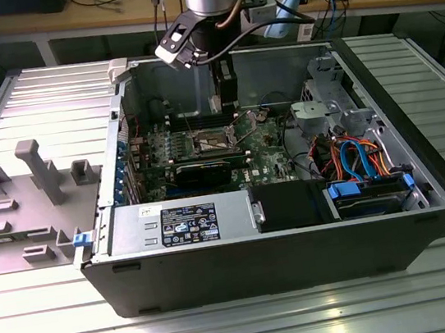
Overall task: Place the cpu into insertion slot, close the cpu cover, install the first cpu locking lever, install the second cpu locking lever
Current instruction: 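Place the cpu into insertion slot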
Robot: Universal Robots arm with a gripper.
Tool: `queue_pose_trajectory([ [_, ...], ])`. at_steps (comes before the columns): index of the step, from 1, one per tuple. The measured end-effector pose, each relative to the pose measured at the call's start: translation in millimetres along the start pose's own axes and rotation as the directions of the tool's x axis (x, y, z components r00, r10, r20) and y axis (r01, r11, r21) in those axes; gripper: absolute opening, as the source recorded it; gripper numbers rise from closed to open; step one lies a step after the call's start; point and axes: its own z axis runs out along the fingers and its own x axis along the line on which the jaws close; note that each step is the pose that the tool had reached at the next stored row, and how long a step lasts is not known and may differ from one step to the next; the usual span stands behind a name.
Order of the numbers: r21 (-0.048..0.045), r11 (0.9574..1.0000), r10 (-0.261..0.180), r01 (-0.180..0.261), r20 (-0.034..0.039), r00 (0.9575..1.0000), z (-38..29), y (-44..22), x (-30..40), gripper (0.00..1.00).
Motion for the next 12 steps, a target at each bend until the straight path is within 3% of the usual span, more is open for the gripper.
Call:
queue_pose_trajectory([
  [12, 0.0000, 1.0000, 0.000, 0.000, 0.0000, 1.0000, 2.4, -0.2, 0.0, 0.54],
])
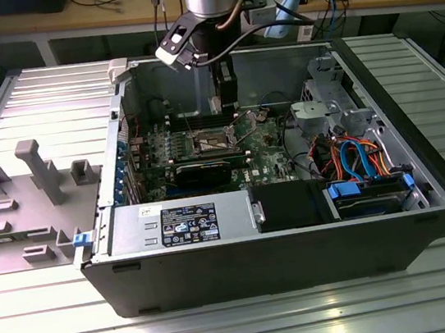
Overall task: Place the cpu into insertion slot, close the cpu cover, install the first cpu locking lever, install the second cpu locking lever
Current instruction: 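Place the cpu into insertion slot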
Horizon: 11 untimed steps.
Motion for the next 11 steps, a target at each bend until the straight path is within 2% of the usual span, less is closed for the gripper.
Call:
queue_pose_trajectory([
  [5, 0.0000, 1.0000, 0.001, -0.001, 0.0000, 1.0000, 3.8, -0.6, 0.0, 0.54],
  [7, 0.0017, 1.0000, 0.009, -0.009, 0.0006, 1.0000, 14.0, -7.7, 0.1, 0.54],
  [8, -0.0030, 0.9999, 0.010, -0.010, 0.0045, 0.9999, 25.9, -9.1, 0.0, 0.54],
  [9, -0.0022, 0.9999, 0.011, -0.011, 0.0047, 0.9999, 37.0, -11.1, 0.9, 0.54],
  [11, -0.0022, 1.0000, 0.009, -0.009, 0.0045, 0.9999, 41.1, -14.2, 1.6, 0.54],
])
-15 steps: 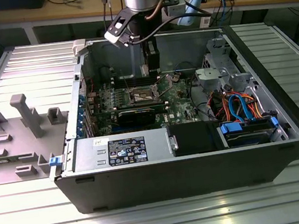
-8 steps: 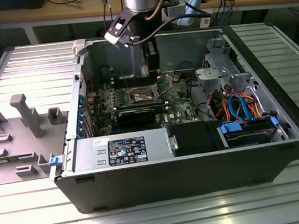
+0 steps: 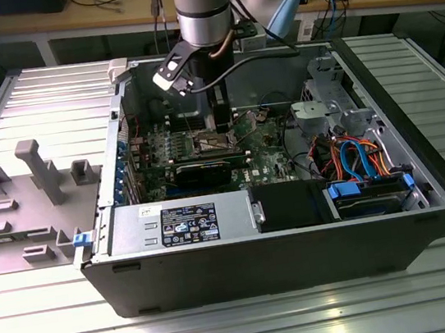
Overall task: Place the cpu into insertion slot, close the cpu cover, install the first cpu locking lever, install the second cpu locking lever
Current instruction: 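Place the cpu into insertion slot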
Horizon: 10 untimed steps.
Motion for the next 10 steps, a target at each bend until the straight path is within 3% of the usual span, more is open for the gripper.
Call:
queue_pose_trajectory([
  [10, 0.0000, 1.0000, -0.001, 0.001, -0.0009, 1.0000, 1.6, -1.0, 0.6, 0.54],
])
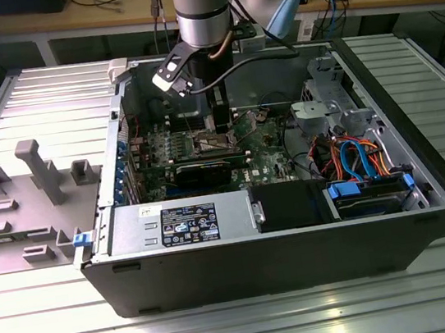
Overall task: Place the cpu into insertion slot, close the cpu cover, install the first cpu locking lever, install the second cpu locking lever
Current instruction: 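Place the cpu into insertion slot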
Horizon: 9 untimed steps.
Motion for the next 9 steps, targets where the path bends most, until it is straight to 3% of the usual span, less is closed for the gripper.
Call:
queue_pose_trajectory([
  [6, 0.0003, 1.0000, 0.000, 0.000, 0.0000, 1.0000, 0.0, -0.1, 0.0, 0.54],
  [9, 0.0055, 1.0000, 0.000, 0.000, 0.0002, 1.0000, 1.3, -0.5, 0.0, 0.54],
])
